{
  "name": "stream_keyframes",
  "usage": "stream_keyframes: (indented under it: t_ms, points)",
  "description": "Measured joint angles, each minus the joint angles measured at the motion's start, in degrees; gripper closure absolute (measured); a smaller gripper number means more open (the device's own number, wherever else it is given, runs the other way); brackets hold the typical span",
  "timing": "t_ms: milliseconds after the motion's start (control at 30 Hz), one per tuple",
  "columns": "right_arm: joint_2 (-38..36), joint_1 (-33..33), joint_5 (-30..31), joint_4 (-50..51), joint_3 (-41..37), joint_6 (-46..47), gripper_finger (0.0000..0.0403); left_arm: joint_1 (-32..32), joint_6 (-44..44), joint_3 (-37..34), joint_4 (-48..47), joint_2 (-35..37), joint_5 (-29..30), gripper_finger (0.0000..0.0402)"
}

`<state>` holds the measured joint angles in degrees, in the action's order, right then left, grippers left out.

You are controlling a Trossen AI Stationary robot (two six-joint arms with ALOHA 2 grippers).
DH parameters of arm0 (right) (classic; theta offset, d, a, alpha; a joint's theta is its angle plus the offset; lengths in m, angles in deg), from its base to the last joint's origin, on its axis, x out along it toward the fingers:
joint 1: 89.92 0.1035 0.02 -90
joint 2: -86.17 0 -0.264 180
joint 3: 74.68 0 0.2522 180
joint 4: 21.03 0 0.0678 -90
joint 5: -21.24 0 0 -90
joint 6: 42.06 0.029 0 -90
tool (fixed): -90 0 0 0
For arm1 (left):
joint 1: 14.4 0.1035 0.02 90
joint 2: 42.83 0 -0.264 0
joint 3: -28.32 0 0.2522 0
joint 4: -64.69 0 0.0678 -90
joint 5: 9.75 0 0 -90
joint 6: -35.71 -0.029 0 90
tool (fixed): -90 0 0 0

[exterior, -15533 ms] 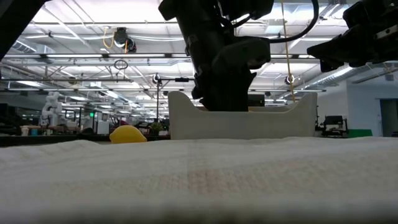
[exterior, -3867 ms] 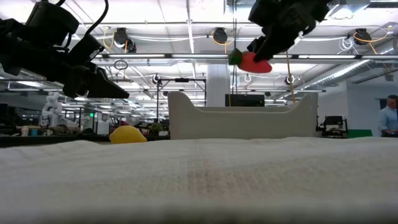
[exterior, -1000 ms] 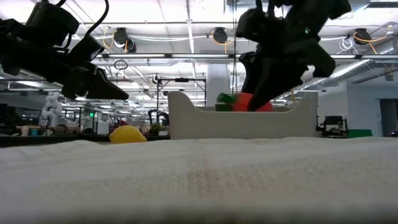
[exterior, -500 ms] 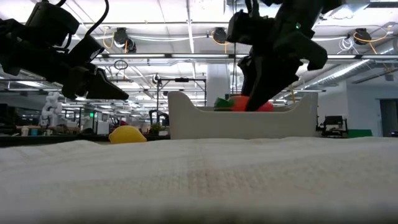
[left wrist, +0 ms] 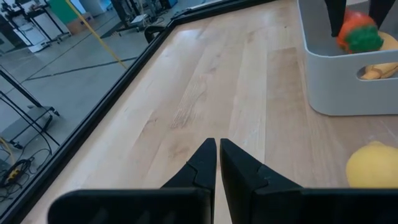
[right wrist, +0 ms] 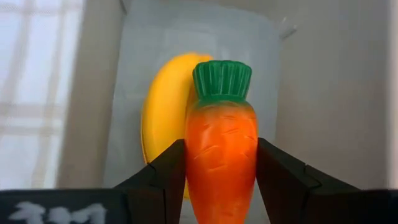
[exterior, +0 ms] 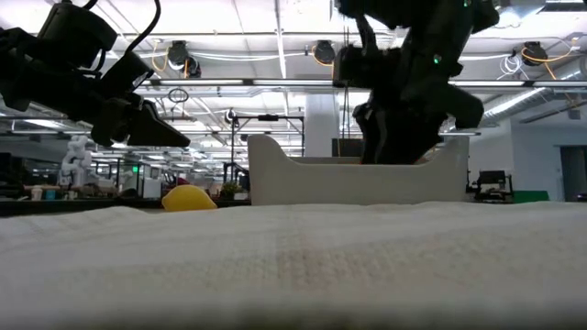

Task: Pick and placing Produce into tupperware
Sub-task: Put the orange carrot into the gray bin

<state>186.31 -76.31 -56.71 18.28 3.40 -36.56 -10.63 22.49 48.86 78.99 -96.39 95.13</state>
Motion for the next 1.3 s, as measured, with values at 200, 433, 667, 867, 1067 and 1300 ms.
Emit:
stream_keyframes:
  t_ms: [200,433,667,867,1067,1300]
  points:
    - [0.7,-0.4,0.2,-0.3,0.0,-0.2,0.025,0.0,0.1,0.0,0.0,0.0,0.0,0.0376]
    - [0.7,-1.8,-0.1,0.0,0.0,0.0,0.0251,0.0,0.6,0.0,0.1,0.0,0.0,0.0376]
    - [0.8,-2.8,-1.4,0.7,0.0,1.4,0.0249,0.0,1.3,0.0,0.0,0.0,-1.6,0.0376]
    - [0.8,-2.7,-1.8,1.2,-0.1,1.8,0.0247,0.0,1.3,0.0,0.0,0.0,-1.9,0.0376]
    - [0.8,-2.7,-1.8,1.3,-0.1,2.2,0.024,0.0,1.3,0.0,0.0,0.0,-1.9,0.0376]
    - [0.7,-2.7,-3.5,1.3,-0.1,1.8,0.0238,0.0,1.3,0.0,0.0,0.0,-1.9,0.0376]
